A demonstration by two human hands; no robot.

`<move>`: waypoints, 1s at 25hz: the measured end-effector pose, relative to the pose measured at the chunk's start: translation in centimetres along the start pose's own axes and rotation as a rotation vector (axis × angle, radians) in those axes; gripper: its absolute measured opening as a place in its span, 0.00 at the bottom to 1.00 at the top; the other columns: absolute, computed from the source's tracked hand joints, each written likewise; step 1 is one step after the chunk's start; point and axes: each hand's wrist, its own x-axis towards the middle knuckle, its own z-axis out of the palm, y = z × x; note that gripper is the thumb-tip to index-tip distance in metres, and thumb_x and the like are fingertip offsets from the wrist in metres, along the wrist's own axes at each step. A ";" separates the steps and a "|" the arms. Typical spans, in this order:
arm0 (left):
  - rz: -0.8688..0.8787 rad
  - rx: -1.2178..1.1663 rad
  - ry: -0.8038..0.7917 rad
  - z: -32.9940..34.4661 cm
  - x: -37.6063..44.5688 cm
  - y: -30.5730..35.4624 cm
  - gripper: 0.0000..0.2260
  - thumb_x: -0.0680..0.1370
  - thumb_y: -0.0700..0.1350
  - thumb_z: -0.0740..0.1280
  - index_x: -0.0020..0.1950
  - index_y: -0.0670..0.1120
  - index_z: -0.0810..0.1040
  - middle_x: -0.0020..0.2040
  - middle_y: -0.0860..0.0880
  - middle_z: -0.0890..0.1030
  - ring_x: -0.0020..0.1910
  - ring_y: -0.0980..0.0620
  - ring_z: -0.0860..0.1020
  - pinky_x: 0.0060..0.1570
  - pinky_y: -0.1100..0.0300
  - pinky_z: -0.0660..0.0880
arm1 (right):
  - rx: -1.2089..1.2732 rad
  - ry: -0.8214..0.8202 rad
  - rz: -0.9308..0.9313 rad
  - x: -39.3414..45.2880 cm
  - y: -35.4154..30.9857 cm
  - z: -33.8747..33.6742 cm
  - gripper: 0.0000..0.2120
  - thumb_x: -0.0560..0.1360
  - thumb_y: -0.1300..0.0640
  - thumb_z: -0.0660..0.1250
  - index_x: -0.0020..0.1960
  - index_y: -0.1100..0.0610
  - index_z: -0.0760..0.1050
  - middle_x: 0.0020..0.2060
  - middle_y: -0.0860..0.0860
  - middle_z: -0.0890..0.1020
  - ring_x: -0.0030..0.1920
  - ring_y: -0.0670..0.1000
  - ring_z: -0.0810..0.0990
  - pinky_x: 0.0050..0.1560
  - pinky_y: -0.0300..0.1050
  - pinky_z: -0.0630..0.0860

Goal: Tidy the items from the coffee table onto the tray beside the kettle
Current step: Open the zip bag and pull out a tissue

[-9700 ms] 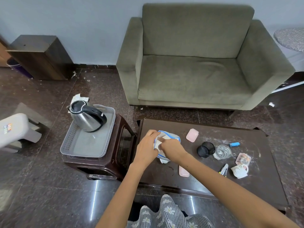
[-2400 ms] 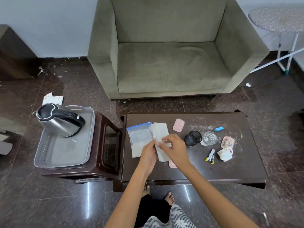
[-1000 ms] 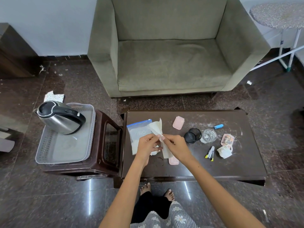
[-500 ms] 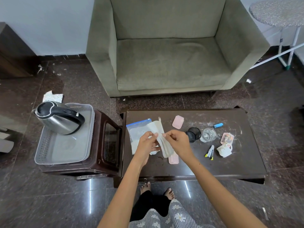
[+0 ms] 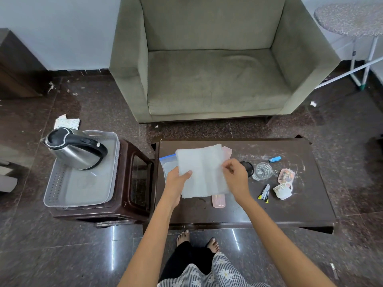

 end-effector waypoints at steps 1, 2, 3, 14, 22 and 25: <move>-0.004 -0.012 -0.018 -0.6 0.0 0.1 0.10 0.78 0.38 0.64 0.57 0.47 0.78 0.55 0.49 0.82 0.56 0.46 0.80 0.57 0.45 0.76 | 0.056 0.015 0.089 0.2 0.0 -0.5 0.06 0.74 0.68 0.61 0.44 0.61 0.75 0.37 0.51 0.76 0.37 0.48 0.72 0.35 0.32 0.68; -0.003 -0.016 -0.045 -1.0 -0.1 0.1 0.10 0.78 0.38 0.65 0.58 0.47 0.78 0.56 0.48 0.82 0.56 0.45 0.80 0.57 0.45 0.77 | 0.140 0.007 0.190 0.4 0.1 -0.9 0.05 0.75 0.65 0.63 0.44 0.62 0.77 0.37 0.53 0.76 0.37 0.51 0.72 0.34 0.36 0.68; -0.005 -0.026 -0.071 -1.3 -0.1 0.1 0.11 0.78 0.39 0.65 0.59 0.46 0.78 0.57 0.47 0.82 0.56 0.45 0.80 0.56 0.45 0.77 | 0.244 -0.037 0.290 0.3 0.0 -1.2 0.04 0.75 0.62 0.65 0.44 0.62 0.77 0.36 0.54 0.77 0.37 0.53 0.74 0.33 0.38 0.69; -0.069 0.067 -0.202 -2.0 -0.1 0.1 0.11 0.74 0.35 0.69 0.55 0.42 0.81 0.51 0.47 0.85 0.50 0.47 0.83 0.44 0.56 0.81 | 0.349 -0.591 0.402 0.4 1.2 -3.0 0.18 0.68 0.68 0.72 0.57 0.59 0.78 0.53 0.55 0.84 0.53 0.54 0.82 0.52 0.52 0.80; -0.138 -0.031 -0.090 -2.4 0.5 -0.2 0.10 0.75 0.33 0.66 0.52 0.44 0.80 0.47 0.48 0.83 0.43 0.51 0.82 0.33 0.60 0.80 | 0.386 -0.517 0.475 0.9 1.5 -3.7 0.19 0.70 0.60 0.72 0.60 0.59 0.76 0.55 0.56 0.83 0.51 0.54 0.82 0.43 0.46 0.82; -0.156 0.004 -0.083 -2.8 0.6 -0.4 0.10 0.75 0.35 0.66 0.54 0.45 0.80 0.52 0.46 0.84 0.48 0.46 0.82 0.41 0.55 0.80 | 0.278 -0.402 0.468 0.9 2.0 -3.6 0.20 0.67 0.59 0.76 0.57 0.62 0.77 0.53 0.58 0.84 0.53 0.58 0.82 0.55 0.57 0.79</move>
